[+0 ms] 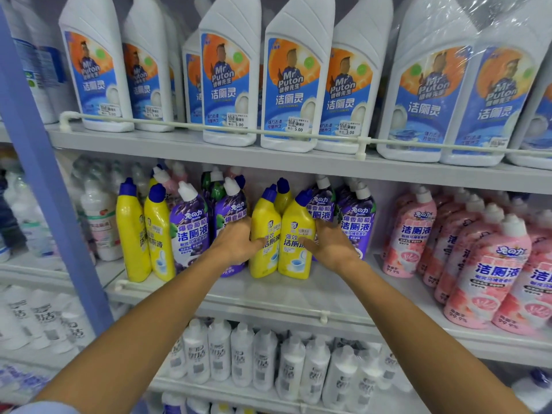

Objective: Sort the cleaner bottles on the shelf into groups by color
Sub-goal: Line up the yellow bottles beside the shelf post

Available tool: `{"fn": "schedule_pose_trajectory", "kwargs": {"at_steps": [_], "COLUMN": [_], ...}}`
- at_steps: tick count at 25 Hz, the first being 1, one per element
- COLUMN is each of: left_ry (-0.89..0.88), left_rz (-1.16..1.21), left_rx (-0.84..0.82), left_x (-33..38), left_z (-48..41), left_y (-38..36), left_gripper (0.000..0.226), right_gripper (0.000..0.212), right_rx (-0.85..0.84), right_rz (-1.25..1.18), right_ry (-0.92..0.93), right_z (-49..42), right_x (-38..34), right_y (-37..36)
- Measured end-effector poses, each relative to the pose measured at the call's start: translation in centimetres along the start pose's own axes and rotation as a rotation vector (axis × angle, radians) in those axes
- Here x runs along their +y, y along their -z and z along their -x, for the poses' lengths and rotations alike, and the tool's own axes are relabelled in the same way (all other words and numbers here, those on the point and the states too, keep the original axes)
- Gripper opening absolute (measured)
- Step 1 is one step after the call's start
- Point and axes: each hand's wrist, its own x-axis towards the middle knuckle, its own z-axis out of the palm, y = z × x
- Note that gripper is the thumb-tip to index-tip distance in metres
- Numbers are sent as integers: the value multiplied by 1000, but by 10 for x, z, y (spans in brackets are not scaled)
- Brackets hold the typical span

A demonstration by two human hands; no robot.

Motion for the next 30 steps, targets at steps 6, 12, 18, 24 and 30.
{"fn": "schedule_pose_trajectory", "kwargs": {"at_steps": [6, 12, 18, 24, 30], "left_ry": [-102, -147, -130, 4, 59], "left_rz": [-335, -447, -501, -542, -462], "left_rx": [-105, -85, -36, 51, 138], "left_x": [-5, -8, -23, -40, -43], "left_z": [43, 75, 99, 107, 66], "left_y": [4, 2, 32, 91, 123], "left_gripper": [61, 67, 69, 56, 51], "right_gripper": [63, 80, 80, 75, 75], "right_rx": [-11, -59, -94, -10, 95], "right_rz": [100, 142, 129, 88, 5], "right_ry": [130, 289, 430, 553, 476], "right_z": [38, 69, 66, 26, -27], "right_x": [2, -9, -58, -132, -165], "right_y": [4, -3, -4, 1, 22]}}
